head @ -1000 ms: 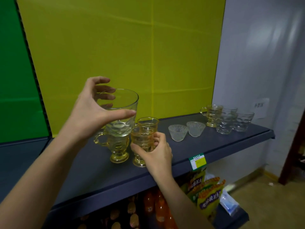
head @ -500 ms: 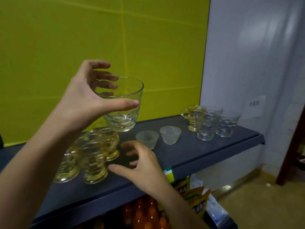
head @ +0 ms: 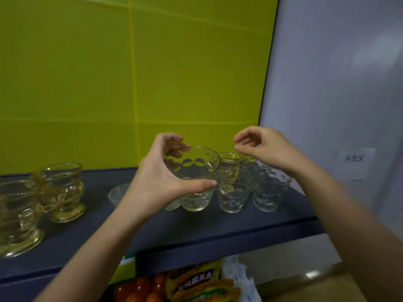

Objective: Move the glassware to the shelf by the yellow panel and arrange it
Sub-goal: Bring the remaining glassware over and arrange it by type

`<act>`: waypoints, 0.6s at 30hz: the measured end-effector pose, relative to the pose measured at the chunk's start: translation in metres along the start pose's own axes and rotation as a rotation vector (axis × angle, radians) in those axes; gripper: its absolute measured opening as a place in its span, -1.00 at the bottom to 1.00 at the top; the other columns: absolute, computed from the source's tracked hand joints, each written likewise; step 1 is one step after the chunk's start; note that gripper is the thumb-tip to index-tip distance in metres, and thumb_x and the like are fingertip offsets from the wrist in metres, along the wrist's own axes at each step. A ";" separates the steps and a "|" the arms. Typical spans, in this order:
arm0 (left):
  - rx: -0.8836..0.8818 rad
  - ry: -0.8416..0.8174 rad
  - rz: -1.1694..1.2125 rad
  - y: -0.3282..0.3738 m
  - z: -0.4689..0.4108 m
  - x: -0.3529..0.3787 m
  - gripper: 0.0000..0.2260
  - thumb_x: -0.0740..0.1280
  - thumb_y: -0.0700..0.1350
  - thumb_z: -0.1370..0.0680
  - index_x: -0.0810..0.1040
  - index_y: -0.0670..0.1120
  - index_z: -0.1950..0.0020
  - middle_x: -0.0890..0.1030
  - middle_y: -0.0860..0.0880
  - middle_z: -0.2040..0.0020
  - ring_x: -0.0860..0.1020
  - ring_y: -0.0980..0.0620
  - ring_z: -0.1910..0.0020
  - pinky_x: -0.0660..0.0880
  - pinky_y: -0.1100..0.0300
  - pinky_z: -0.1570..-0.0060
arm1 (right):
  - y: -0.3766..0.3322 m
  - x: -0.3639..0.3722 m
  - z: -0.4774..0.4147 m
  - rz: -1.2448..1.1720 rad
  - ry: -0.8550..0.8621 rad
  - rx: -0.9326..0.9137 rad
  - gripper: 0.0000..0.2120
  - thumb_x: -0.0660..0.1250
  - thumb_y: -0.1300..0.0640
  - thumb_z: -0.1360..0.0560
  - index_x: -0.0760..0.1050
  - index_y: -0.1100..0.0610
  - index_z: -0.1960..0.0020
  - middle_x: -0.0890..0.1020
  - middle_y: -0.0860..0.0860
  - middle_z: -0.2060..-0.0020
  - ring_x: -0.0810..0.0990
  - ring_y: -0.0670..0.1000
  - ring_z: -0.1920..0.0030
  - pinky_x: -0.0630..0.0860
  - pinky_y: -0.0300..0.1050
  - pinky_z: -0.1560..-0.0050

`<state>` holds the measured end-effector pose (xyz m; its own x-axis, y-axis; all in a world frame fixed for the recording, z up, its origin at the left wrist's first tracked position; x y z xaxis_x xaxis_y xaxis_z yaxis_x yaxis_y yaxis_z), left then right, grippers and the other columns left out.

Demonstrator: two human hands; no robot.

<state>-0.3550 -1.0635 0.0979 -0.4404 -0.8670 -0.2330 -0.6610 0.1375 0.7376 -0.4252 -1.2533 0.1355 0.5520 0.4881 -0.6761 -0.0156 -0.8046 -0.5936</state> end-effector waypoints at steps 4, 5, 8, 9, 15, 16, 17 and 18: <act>-0.041 0.038 -0.021 -0.015 0.005 0.025 -0.20 0.53 0.18 0.07 0.36 0.07 -0.11 0.57 0.09 -0.05 0.51 0.18 -0.03 0.41 0.41 -0.02 | 0.037 0.009 -0.044 0.218 -0.173 0.028 -0.62 0.38 0.01 -0.43 0.49 0.18 -0.18 0.60 0.08 -0.05 0.55 0.00 -0.04 0.44 -0.16 -0.09; -0.049 0.047 -0.036 -0.018 0.006 0.029 -0.20 0.53 0.19 0.07 0.35 0.08 -0.11 0.57 0.10 -0.05 0.51 0.21 -0.02 0.40 0.43 0.00 | 0.044 0.015 -0.051 0.286 -0.232 0.032 -0.54 0.35 -0.04 -0.44 0.45 0.19 -0.24 0.58 0.09 -0.13 0.54 0.02 -0.11 0.43 -0.15 -0.13; -0.069 0.070 -0.096 -0.023 0.010 0.036 -0.20 0.52 0.22 0.07 0.33 0.13 -0.11 0.56 0.15 -0.05 0.50 0.31 0.01 0.38 0.50 0.05 | 0.061 0.034 -0.068 0.481 -0.395 0.046 -0.32 0.26 -0.24 -0.42 0.34 0.22 -0.34 0.47 0.11 -0.30 0.46 0.10 -0.25 0.38 -0.01 -0.28; -0.077 0.078 -0.117 -0.025 0.011 0.038 -0.19 0.52 0.23 0.07 0.33 0.13 -0.11 0.55 0.16 -0.05 0.49 0.32 0.01 0.38 0.51 0.06 | 0.066 0.038 -0.072 0.529 -0.436 0.051 -0.26 0.23 -0.30 -0.39 0.33 0.22 -0.35 0.45 0.12 -0.32 0.45 0.12 -0.27 0.37 0.02 -0.29; -0.120 0.115 -0.285 -0.029 0.016 0.040 -0.17 0.57 0.21 0.04 0.31 0.12 -0.15 0.53 0.16 -0.09 0.48 0.24 -0.06 0.41 0.41 -0.01 | 0.075 0.052 -0.086 0.613 -0.573 0.052 -0.13 0.22 -0.45 -0.25 0.41 0.17 -0.31 0.47 0.07 -0.32 0.46 0.10 -0.25 0.38 0.01 -0.28; -0.124 0.120 -0.315 -0.030 0.017 0.041 -0.18 0.58 0.19 0.02 0.31 0.11 -0.15 0.53 0.15 -0.09 0.48 0.19 -0.07 0.42 0.33 -0.04 | 0.075 0.054 -0.087 0.629 -0.590 0.047 -0.11 0.23 -0.46 -0.23 0.42 0.17 -0.31 0.47 0.07 -0.32 0.46 0.10 -0.25 0.38 0.02 -0.28; -0.128 0.123 -0.338 -0.030 0.018 0.042 -0.20 0.57 0.18 0.01 0.31 0.11 -0.14 0.52 0.13 -0.09 0.48 0.16 -0.08 0.42 0.26 -0.07 | 0.075 0.055 -0.088 0.642 -0.601 0.044 -0.09 0.24 -0.47 -0.21 0.42 0.18 -0.30 0.47 0.07 -0.31 0.46 0.11 -0.25 0.38 0.03 -0.28; -0.133 0.124 -0.356 -0.031 0.019 0.043 -0.21 0.55 0.18 0.00 0.31 0.10 -0.14 0.52 0.12 -0.09 0.48 0.13 -0.08 0.43 0.20 -0.09 | 0.075 0.056 -0.089 0.646 -0.605 0.042 -0.09 0.26 -0.46 -0.20 0.43 0.20 -0.28 0.49 0.07 -0.28 0.48 0.11 -0.22 0.40 0.04 -0.27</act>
<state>-0.3646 -1.0963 0.0531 -0.1164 -0.9016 -0.4166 -0.6707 -0.2380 0.7025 -0.3213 -1.3163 0.0926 -0.1103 0.0470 -0.9928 -0.2086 -0.9777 -0.0231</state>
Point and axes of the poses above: each hand's wrist, its own z-axis away from the middle knuckle, its own x-axis out of the palm, y = z × x, the point moved 7 cm from there along -z, towards the middle knuckle
